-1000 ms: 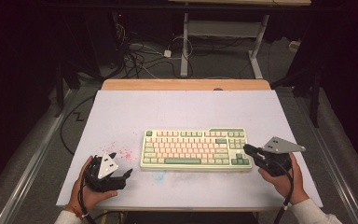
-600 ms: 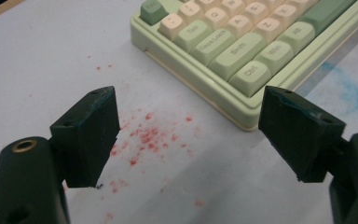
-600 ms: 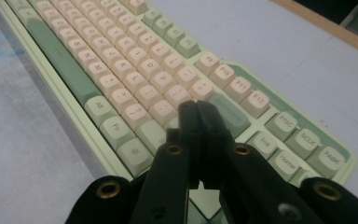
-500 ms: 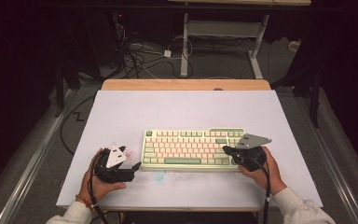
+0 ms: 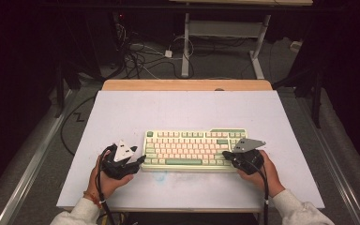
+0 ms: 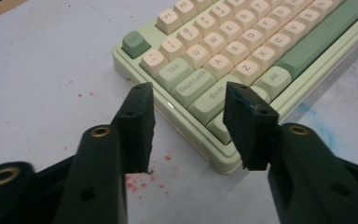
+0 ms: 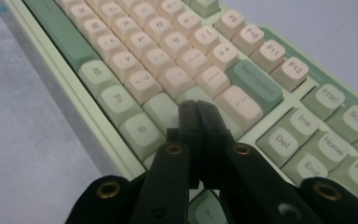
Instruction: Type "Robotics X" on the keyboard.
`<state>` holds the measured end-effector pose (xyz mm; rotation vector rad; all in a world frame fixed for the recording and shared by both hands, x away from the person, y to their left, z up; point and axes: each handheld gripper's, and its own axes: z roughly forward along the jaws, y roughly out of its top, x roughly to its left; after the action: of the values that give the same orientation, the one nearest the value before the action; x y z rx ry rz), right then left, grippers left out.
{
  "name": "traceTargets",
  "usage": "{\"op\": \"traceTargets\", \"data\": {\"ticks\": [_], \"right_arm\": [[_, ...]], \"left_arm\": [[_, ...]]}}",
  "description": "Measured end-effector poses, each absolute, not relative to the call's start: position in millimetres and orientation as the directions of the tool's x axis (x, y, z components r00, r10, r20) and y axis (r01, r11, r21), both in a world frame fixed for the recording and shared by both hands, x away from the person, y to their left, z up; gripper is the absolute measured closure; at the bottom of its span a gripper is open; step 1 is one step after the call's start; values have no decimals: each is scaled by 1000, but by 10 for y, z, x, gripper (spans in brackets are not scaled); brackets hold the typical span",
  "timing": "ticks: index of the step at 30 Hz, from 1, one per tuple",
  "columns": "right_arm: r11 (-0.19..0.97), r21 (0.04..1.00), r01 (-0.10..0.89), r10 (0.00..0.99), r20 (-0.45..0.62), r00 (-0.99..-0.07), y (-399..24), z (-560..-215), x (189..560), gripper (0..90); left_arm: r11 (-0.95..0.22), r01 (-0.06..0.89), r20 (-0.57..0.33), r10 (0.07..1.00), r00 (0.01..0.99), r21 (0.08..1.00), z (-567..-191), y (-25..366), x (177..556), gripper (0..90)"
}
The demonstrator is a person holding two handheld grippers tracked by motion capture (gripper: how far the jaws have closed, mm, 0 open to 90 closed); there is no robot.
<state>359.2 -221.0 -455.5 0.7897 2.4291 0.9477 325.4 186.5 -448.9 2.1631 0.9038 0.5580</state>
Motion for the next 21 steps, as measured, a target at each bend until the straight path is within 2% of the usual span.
{"op": "traceTargets", "data": {"ticks": [4,6,21], "right_arm": [[607,713,352,636,-169,-753,-2221,-4557,3592,900],[608,715,346,633,-173,-754,-2217,-4563,3591,900],[605,725,329,636,-191,-748,-2212,-4588,3567,900]], "left_arm": [[-502,432,93,726,682,749,-4451,1845,3281,802],[-526,426,107,712,694,737,-4434,1811,3293,869],[-586,387,125,649,751,712,-4283,1423,3531,877]]}}
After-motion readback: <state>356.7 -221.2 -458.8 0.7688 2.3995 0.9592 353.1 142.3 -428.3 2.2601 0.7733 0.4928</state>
